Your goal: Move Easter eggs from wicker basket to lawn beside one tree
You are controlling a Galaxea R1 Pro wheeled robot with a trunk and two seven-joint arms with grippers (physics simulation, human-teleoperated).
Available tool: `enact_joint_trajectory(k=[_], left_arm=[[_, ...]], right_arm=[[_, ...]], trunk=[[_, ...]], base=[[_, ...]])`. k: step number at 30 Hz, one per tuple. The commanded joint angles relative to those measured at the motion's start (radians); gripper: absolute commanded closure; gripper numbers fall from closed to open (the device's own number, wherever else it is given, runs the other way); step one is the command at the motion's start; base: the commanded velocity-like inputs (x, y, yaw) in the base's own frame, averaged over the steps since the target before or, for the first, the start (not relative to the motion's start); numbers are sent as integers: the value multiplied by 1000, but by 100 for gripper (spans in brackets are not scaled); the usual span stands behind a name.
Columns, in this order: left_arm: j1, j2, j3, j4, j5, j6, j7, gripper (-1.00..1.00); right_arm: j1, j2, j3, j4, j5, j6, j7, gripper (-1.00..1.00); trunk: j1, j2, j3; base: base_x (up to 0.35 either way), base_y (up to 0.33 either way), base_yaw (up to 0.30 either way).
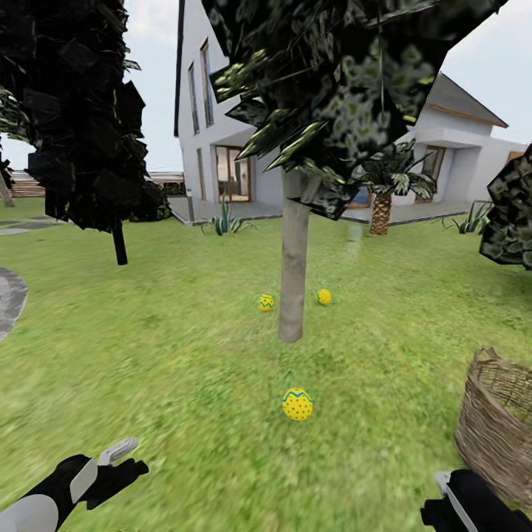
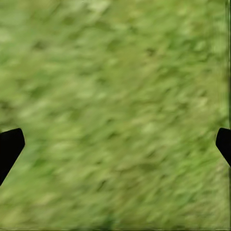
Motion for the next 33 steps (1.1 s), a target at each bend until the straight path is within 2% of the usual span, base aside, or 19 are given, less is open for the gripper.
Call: enact_joint_trajectory(k=[1, 7, 28, 33], left_arm=[[0, 0, 3, -2, 5, 7, -1, -100], [0, 0, 3, -2, 6, 7, -1, -100], [0, -11, -8, -3, -4, 14, -2, -100], [0, -11, -7, 1, -4, 11, -6, -100]], right_arm=[[-1, 1, -5, -1, 11, 4, 9, -100], [-1, 2, -4, -1, 12, 4, 9, -100], [-1, 5, 1, -9, 22, 3, 9, -100], [-1, 5, 3, -5, 20, -25, 10, -100]], trunk=[[-1, 0, 3], [-4, 1, 26], [-13, 6, 107], [-19, 14, 126]], base=[[-325, 0, -193], [-203, 0, -85], [-4, 0, -1], [0, 0, 0]])
